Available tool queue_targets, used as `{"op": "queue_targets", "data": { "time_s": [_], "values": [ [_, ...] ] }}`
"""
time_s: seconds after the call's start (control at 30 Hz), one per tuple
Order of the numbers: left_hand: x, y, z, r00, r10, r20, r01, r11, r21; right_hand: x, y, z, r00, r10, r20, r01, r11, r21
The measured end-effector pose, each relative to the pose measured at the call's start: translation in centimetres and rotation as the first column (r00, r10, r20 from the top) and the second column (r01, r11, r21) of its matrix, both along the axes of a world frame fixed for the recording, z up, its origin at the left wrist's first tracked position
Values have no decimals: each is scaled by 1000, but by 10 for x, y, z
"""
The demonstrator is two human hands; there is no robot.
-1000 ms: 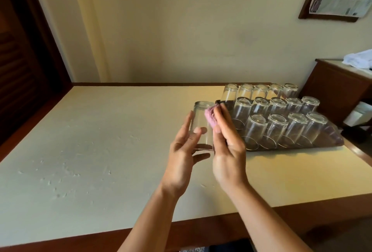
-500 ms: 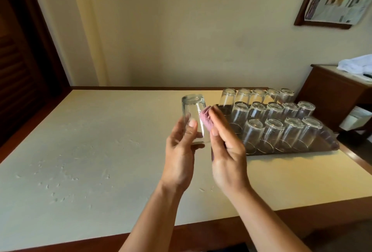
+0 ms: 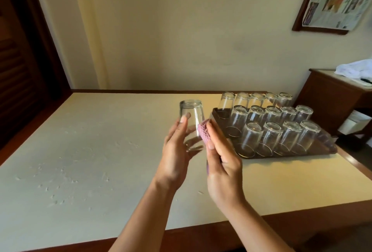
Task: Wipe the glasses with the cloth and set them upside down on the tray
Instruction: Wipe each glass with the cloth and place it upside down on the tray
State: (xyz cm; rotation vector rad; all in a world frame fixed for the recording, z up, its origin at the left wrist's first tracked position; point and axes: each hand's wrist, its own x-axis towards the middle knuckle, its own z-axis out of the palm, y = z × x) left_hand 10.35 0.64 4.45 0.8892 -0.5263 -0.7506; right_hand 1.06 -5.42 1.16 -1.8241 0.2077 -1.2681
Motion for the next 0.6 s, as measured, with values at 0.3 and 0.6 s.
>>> {"op": "queue_targets", "data": {
  "time_s": [0.3,0.6],
  "values": [
    [0,-1,0,993,86,79,-84,996,-31,5,3,13,1000,1,-18,-1,1000,10],
    [-11,-5,-7,998,65,0,-65,997,-32,13,-10,28,999,-50,-19,51,998,45]
  ]
}}
